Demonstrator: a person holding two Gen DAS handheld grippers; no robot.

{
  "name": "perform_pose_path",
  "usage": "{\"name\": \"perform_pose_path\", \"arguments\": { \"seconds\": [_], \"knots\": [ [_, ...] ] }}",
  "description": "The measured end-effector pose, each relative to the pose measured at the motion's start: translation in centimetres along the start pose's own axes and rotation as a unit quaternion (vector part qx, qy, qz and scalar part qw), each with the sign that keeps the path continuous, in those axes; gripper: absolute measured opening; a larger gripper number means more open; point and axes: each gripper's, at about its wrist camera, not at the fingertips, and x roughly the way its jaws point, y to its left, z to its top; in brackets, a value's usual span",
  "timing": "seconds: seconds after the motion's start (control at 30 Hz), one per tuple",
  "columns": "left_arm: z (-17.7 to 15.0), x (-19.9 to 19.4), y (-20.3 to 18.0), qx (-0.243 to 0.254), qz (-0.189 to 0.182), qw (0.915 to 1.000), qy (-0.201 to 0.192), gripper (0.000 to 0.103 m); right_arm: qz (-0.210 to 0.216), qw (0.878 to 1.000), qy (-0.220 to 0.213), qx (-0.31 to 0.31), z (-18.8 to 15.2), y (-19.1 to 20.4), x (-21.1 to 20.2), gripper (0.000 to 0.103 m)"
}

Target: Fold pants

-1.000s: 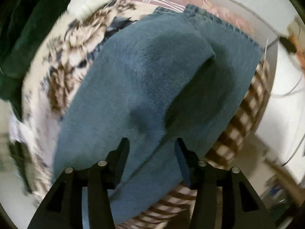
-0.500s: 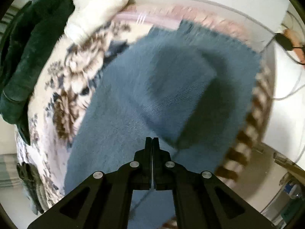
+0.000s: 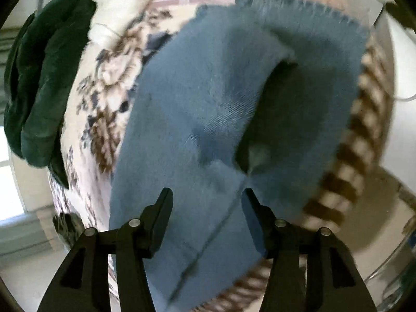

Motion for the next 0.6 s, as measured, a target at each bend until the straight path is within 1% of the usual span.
{"name": "perform_pose_path", "arguments": {
  "seconds": [0.07,0.1,0.13,0.17,0.2,0.23,0.27,0.3,0.37,0.43,0.5,0.57,0.6],
  "knots": [
    [0.0,0.9,-0.6,0.017,0.023,0.9995,-0.009,0.058,-0.002,1.0,-0.018,0.023,0.2,-0.3,1.2,0.056],
    [-0.2,1.0,-1.1,0.032,0.033,0.9987,-0.022,0.051,-0.011,0.999,-0.037,0.03,0.1,-0.2,1.1,0.042],
    [-0.4,0.6,-1.4,0.043,0.037,0.9976,-0.039,0.019,-0.038,0.997,-0.057,0.029,-0.1,0.2,0.9,0.028],
    [-0.6,-0.1,-1.4,0.046,0.044,0.9962,-0.059,0.01,-0.043,0.997,-0.059,0.027,-0.3,0.3,0.7,0.013],
    [-0.8,-1.0,-1.2,0.039,0.029,0.9964,-0.069,0.009,-0.047,0.997,-0.06,0.027,-0.6,0.4,0.4,0.009],
    [-0.9,-1.7,-1.0,0.04,0.02,0.9964,-0.072,0.008,-0.047,0.997,-0.062,0.027,-0.8,0.3,0.0,0.003],
    [-1.1,-2.5,-0.9,0.041,0.013,0.9962,-0.075,0.008,-0.046,0.997,-0.064,0.024,-1.1,0.4,-0.8,0.003],
    [-1.4,-3.5,-0.7,0.039,-0.003,0.9962,-0.078,0.008,-0.043,0.997,-0.067,0.019,-1.3,0.5,-1.6,0.003],
    [-1.7,-4.8,-0.7,0.041,-0.012,0.9961,-0.077,0.008,-0.033,0.997,-0.07,0.01,-2.0,0.6,-3.6,0.002],
    [-1.8,-6.3,-0.9,0.056,-0.014,0.9953,-0.078,0.008,-0.031,0.997,-0.074,0.003,-2.7,0.7,-5.9,0.002],
    [-1.5,-7.0,-0.7,0.07,-0.005,0.9945,-0.078,0.008,-0.035,0.997,-0.073,-0.002,-2.9,0.2,-7.7,0.002],
    [-0.9,-7.0,0.2,0.068,0.002,0.9954,-0.068,0.008,-0.038,0.997,-0.066,-0.012,-3.2,-0.5,-8.8,0.002],
    [-0.6,-6.7,0.7,0.065,0.004,0.996,-0.061,0.008,-0.047,0.997,-0.062,-0.019,-3.2,-1.1,-9.0,0.002]
  ]
}}
